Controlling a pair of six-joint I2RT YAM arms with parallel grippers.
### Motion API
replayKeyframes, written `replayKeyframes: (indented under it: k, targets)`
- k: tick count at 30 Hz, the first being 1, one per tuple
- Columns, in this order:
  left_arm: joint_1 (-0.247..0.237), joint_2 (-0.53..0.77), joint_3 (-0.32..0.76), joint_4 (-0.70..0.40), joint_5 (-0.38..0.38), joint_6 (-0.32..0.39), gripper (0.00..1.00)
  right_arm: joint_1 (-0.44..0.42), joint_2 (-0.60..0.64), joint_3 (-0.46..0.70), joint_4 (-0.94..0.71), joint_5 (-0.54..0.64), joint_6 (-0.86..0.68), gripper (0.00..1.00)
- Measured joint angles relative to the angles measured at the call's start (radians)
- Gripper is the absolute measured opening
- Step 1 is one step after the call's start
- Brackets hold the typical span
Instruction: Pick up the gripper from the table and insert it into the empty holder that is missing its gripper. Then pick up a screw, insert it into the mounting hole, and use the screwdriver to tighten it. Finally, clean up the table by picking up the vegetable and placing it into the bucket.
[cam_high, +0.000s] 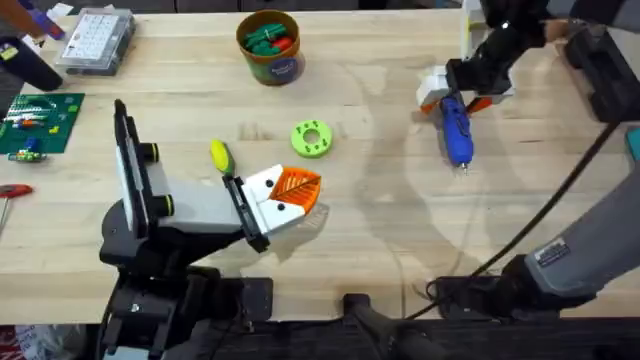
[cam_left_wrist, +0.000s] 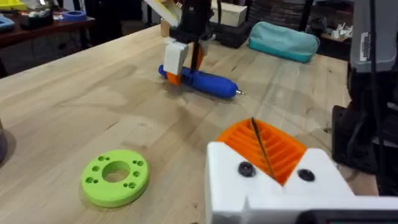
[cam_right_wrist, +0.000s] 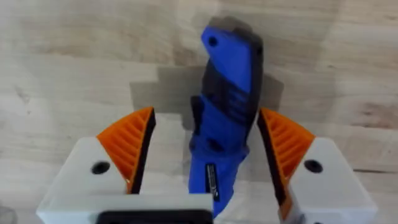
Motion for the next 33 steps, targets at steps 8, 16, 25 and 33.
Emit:
replayKeyframes:
  k: [8,16,25,33]
  targets:
    - [0.000,0.000,0.000,0.000,0.000,0.000,0.005,-0.006,0.060,0.000,0.030,0.019,0.000,0.975]
    - [0.000,0.000,0.000,0.000,0.000,0.000,0.005,-0.010,0.061,0.000,0.030,0.039,-0.007,0.683]
    - [0.000,0.000,0.000,0.000,0.000,0.000,0.005,-0.016,0.069,0.001,0.033,0.044,-0.019,0.024]
    - [0.000,0.000,0.000,0.000,0.000,0.000,0.005,-0.016,0.057,0.000,0.050,0.032,-0.019,0.024]
